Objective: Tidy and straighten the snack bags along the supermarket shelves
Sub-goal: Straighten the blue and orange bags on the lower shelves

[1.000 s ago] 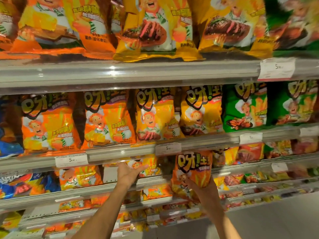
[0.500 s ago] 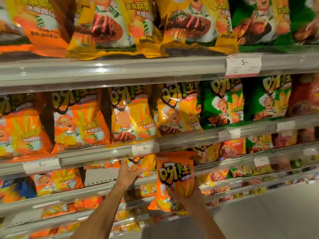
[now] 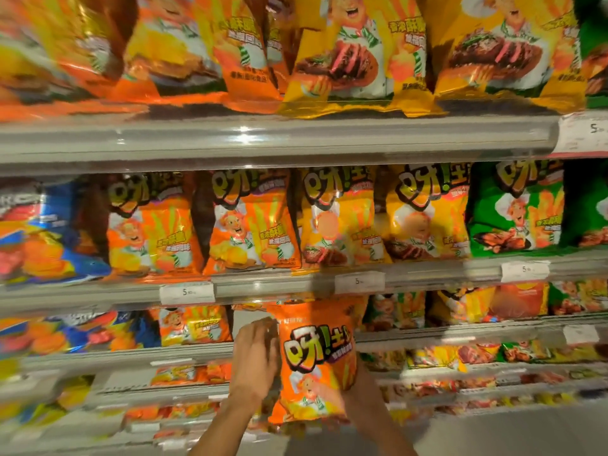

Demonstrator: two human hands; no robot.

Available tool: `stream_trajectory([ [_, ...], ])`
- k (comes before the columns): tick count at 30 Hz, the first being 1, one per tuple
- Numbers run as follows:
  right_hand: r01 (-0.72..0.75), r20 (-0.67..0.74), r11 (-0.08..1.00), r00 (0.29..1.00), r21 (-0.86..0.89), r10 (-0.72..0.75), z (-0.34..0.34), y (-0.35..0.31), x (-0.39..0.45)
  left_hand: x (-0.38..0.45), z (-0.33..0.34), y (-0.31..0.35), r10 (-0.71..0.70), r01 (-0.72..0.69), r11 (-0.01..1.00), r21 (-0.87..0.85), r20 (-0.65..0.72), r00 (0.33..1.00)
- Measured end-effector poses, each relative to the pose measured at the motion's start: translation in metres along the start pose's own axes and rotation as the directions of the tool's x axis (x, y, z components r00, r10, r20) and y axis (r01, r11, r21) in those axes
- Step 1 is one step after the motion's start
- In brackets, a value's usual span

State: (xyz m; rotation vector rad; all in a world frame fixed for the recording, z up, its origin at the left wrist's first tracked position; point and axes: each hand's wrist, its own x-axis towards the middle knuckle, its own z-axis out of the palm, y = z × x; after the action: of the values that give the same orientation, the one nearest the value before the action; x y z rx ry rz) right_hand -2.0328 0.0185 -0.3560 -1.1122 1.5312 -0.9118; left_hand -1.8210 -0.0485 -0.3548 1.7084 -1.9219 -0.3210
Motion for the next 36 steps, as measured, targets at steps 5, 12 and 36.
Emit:
stream_trajectory([
  [5, 0.082, 0.049, 0.996, 0.995, 0.028, -0.083, 0.059, -0.032, 0.019, -0.025, -0.031, -0.062, -0.076, 0.063, 0.971, 0.231, 0.046, 0.996],
  [12, 0.169, -0.088, 0.982, 0.98, -0.088, -0.176, 0.108, -0.073, 0.072, -0.036, -0.048, -0.087, -0.233, 0.106, 0.877, 0.468, 0.222, 0.947],
  [36, 0.004, 0.074, 0.955, 0.997, -0.297, 0.019, 0.118, -0.072, 0.114, -0.035, -0.047, -0.089, -0.245, 0.118, 0.91, 0.398, 0.286, 0.927],
])
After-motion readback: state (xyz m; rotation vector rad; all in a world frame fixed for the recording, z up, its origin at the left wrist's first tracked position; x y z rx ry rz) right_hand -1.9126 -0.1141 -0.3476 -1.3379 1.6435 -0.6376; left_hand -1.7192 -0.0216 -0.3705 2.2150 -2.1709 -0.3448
